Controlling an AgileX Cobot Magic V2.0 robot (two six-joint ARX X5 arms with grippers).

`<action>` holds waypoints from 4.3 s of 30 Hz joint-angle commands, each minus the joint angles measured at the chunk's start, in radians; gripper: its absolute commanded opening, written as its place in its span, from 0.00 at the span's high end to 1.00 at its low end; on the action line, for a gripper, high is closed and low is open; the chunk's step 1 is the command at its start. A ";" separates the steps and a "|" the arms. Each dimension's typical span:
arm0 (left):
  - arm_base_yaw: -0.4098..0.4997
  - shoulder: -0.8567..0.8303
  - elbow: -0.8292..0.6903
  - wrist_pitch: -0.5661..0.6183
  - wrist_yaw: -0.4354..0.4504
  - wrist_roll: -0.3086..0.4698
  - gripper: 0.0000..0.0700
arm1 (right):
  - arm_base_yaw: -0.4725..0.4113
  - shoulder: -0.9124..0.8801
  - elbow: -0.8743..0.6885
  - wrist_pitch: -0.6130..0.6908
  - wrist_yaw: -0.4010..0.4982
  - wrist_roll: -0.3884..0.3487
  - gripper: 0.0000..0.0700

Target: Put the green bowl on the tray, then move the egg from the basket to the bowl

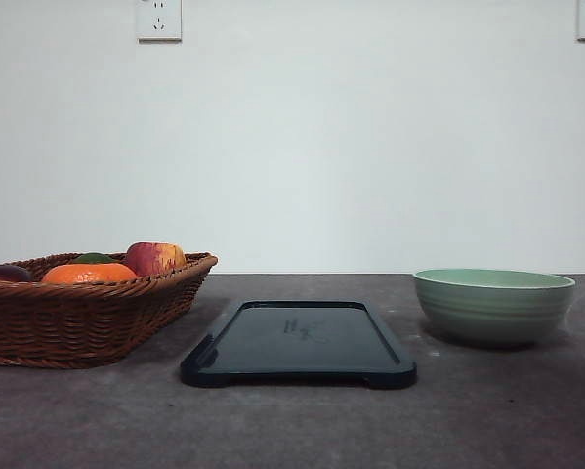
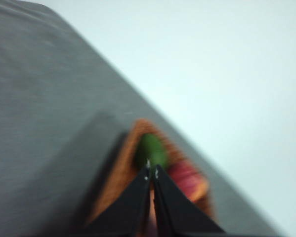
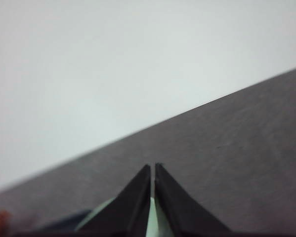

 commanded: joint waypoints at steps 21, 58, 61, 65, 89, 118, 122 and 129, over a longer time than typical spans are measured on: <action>0.001 0.201 0.458 -0.217 0.051 0.312 1.00 | 0.003 0.267 0.417 -0.185 -0.207 -0.116 0.99; -0.023 0.830 0.977 -0.596 0.327 0.752 0.53 | 0.028 0.811 0.795 -0.588 -0.444 -0.558 0.41; -0.024 0.830 0.977 -0.595 0.327 0.752 0.49 | 0.028 0.811 0.795 -0.588 -0.444 -0.548 0.41; -0.024 0.830 0.977 -0.595 0.327 0.752 0.49 | 0.028 0.812 0.795 -0.588 -0.432 -0.508 0.41; -0.024 0.832 0.977 -0.595 0.327 0.684 0.33 | 0.027 1.245 1.103 -0.955 -0.309 -0.346 0.41; -0.024 0.832 0.977 -0.594 0.327 0.665 0.33 | 0.023 1.799 1.381 -1.031 -0.226 -0.441 0.42; -0.024 0.832 0.977 -0.594 0.327 0.665 0.33 | 0.023 1.821 1.381 -1.022 -0.205 -0.444 0.53; -0.024 0.832 0.977 -0.595 0.327 0.665 0.33 | 0.023 1.869 1.380 -1.026 -0.205 -0.444 0.73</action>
